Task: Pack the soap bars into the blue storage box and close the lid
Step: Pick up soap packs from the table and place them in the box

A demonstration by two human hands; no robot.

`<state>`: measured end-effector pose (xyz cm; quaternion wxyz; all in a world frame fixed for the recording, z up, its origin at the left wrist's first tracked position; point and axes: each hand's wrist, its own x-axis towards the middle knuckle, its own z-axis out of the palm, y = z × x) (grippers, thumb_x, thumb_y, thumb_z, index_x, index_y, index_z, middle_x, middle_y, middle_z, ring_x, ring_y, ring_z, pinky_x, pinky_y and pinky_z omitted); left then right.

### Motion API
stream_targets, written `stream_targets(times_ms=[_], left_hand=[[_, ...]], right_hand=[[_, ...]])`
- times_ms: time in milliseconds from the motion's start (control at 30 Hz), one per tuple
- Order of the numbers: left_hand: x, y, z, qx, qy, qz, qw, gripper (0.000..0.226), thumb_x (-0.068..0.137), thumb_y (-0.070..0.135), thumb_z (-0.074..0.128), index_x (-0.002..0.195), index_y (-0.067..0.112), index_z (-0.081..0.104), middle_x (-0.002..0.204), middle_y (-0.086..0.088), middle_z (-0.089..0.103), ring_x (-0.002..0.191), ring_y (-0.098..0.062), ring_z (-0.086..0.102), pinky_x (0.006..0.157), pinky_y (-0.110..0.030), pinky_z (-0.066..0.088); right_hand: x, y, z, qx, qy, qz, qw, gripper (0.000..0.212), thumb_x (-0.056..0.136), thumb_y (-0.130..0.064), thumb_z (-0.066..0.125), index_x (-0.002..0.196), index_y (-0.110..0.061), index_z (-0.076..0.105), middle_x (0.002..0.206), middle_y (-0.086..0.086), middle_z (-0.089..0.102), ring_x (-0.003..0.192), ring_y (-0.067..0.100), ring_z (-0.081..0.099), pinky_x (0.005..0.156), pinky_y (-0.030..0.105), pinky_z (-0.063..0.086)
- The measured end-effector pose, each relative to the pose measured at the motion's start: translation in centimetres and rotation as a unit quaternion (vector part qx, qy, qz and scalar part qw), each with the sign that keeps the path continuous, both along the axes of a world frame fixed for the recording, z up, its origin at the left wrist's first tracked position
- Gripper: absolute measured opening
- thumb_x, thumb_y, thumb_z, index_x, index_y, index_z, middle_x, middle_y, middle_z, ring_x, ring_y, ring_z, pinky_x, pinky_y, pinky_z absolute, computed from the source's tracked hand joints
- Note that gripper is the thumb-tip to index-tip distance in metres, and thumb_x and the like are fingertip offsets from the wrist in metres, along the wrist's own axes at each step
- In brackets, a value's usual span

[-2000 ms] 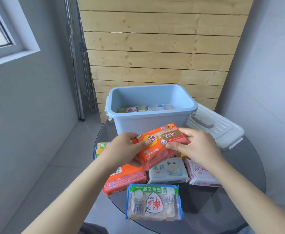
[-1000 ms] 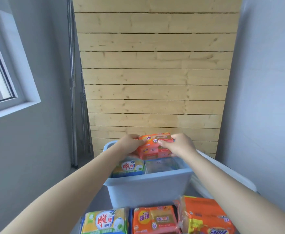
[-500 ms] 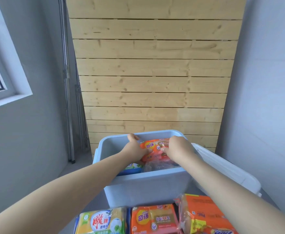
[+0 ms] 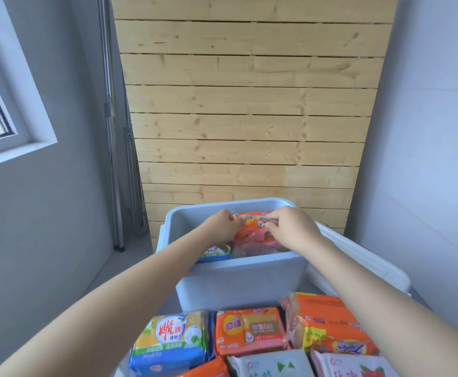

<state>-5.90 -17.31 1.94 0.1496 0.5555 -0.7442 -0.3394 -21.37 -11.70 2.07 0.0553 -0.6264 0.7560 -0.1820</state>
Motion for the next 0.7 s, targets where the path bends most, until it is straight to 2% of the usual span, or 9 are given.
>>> stream_targets(times_ms=[67,133,167,267,333,433,500,600,700], left_hand=[[0.8,1.3,1.1,-0.045,0.000,-0.006,0.999,0.038,0.095,0.045,0.043,0.105,0.011,0.056,0.095,-0.007,0.066,0.076,-0.025,0.063,0.063,-0.030,0.051],[1.4,3.4,2.0,-0.100,0.034,-0.017,0.994,0.030,0.095,0.040,0.044,0.103,0.014,0.057,0.086,0.003,0.061,0.066,-0.016,0.054,0.053,-0.026,0.042],[1.7,4.6,2.4,-0.116,0.068,-0.023,0.991,0.027,0.095,0.038,0.046,0.102,0.016,0.059,0.084,0.005,0.060,0.066,-0.014,0.054,0.055,-0.027,0.043],[2.1,8.6,2.7,-0.151,0.140,-0.032,0.978,0.020,0.095,0.035,0.048,0.093,0.019,0.062,0.075,0.011,0.060,0.068,-0.009,0.055,0.054,-0.021,0.042],[1.9,10.9,2.0,-0.173,0.147,-0.036,0.973,0.020,0.094,0.032,0.049,0.092,0.018,0.064,0.069,0.013,0.057,0.061,-0.003,0.050,0.052,-0.015,0.037],[1.4,13.2,0.9,-0.204,0.167,-0.034,0.964,0.018,0.093,0.025,0.051,0.092,0.017,0.067,0.075,0.016,0.060,0.070,0.002,0.054,0.059,-0.008,0.038],[0.8,14.2,-0.2,-0.201,0.181,-0.042,0.962,0.018,0.093,0.022,0.052,0.092,0.014,0.068,0.079,0.013,0.061,0.073,0.005,0.055,0.061,-0.004,0.037],[-0.2,15.7,-2.2,-0.137,0.177,-0.049,0.973,0.018,0.094,0.025,0.052,0.094,0.015,0.067,0.083,0.010,0.063,0.073,0.005,0.054,0.061,-0.003,0.039],[-1.4,16.4,-4.3,-0.084,0.147,-0.054,0.984,0.018,0.094,0.028,0.052,0.098,0.017,0.066,0.087,0.009,0.063,0.075,-0.005,0.057,0.067,-0.018,0.043]], right_hand=[[0.3,2.1,0.7,-0.074,-0.045,0.011,0.996,0.030,0.091,-0.024,0.049,0.112,-0.028,0.069,0.070,-0.010,0.064,0.067,0.018,0.052,0.054,0.024,0.035],[0.5,4.6,1.1,-0.131,-0.073,0.033,0.988,0.028,0.091,-0.022,0.051,0.111,-0.026,0.070,0.061,-0.017,0.052,0.060,0.004,0.045,0.052,0.017,0.030],[0.7,5.6,1.0,-0.145,-0.082,0.046,0.985,0.027,0.090,-0.022,0.052,0.110,-0.026,0.071,0.067,-0.018,0.057,0.063,0.002,0.044,0.054,0.018,0.030],[0.2,8.6,-0.4,-0.167,-0.083,0.072,0.980,0.023,0.089,-0.021,0.056,0.102,-0.022,0.074,0.097,-0.006,0.073,0.087,0.009,0.050,0.071,0.021,0.032],[-0.5,10.6,-1.4,-0.185,-0.079,0.077,0.977,0.018,0.087,-0.018,0.059,0.095,-0.019,0.075,0.097,-0.005,0.074,0.093,0.015,0.056,0.078,0.022,0.036],[-1.3,12.9,-2.4,-0.209,-0.079,0.064,0.973,0.014,0.085,-0.015,0.063,0.090,-0.018,0.076,0.093,-0.006,0.075,0.097,0.021,0.061,0.085,0.028,0.043],[-1.8,13.8,-3.1,-0.195,-0.095,0.047,0.975,0.015,0.085,-0.017,0.063,0.092,-0.020,0.076,0.095,-0.006,0.074,0.099,0.019,0.059,0.085,0.029,0.044],[-2.7,14.9,-4.6,-0.132,-0.104,0.023,0.985,0.017,0.086,-0.024,0.062,0.098,-0.023,0.074,0.102,-0.005,0.072,0.105,0.017,0.057,0.089,0.033,0.046],[-3.9,15.3,-6.0,-0.051,-0.112,0.008,0.992,0.024,0.085,-0.029,0.063,0.107,-0.022,0.071,0.112,-0.004,0.070,0.111,0.015,0.059,0.094,0.031,0.045]])
